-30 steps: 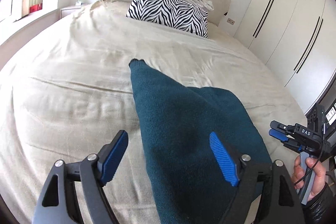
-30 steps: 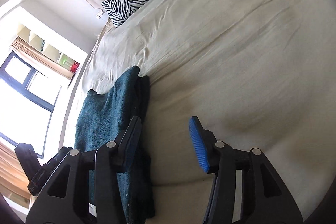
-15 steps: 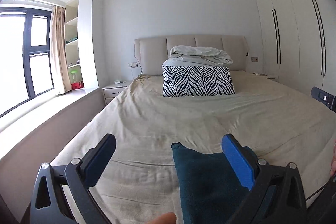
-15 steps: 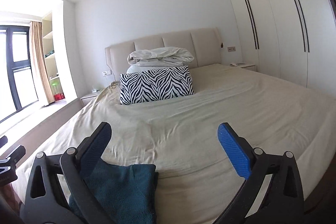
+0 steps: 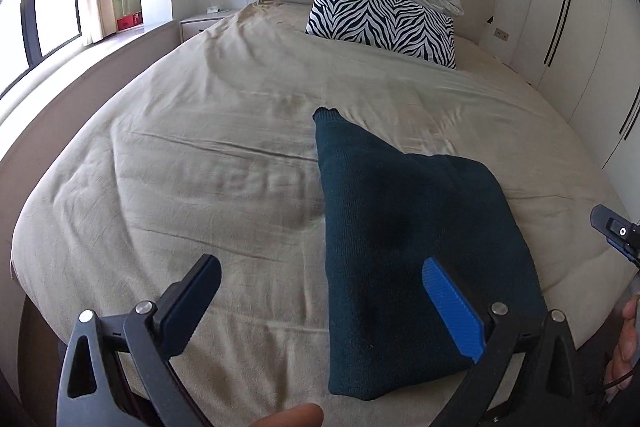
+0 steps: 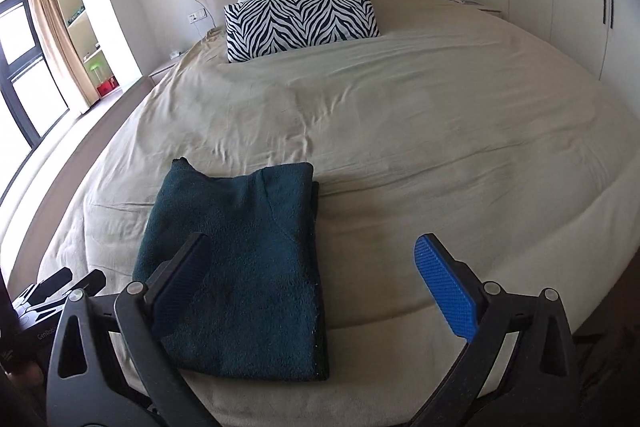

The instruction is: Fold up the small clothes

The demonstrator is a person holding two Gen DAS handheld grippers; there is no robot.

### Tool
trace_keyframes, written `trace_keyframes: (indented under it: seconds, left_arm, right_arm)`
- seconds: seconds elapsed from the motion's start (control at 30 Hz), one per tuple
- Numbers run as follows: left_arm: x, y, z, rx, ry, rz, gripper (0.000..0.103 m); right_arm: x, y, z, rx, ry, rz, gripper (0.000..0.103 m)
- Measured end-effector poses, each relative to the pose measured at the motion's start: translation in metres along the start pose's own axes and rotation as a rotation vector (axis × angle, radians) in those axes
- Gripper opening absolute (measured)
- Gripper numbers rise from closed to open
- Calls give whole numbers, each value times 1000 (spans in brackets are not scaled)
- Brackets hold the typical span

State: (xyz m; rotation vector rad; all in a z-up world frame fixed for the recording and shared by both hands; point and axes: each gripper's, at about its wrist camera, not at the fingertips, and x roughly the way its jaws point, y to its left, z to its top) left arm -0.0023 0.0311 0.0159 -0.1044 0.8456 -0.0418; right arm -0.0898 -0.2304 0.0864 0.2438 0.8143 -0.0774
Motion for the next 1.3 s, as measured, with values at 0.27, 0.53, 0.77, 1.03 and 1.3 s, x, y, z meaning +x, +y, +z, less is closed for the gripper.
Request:
trace_keyframes:
  seconds: [0.27, 0.53, 0.77, 1.03, 1.3]
  left_arm:
    - [21, 7, -12, -6, 57, 40, 103]
    - [26, 8, -16, 2, 63, 55, 103]
    - [28, 9, -16, 6, 67, 51, 103]
    - [28, 8, -17, 10, 69, 54, 103]
    - [29, 6, -18, 15, 70, 57, 103]
  right_arm:
    - [26, 22, -17, -88, 67, -71, 103]
    - [40, 39, -35, -168, 112, -88, 103]
    - [45, 39, -39, -174, 130, -91, 103]
    - [47, 39, -39, -178, 136, -92, 103]
    - [50, 40, -40, -175, 144, -93, 103]
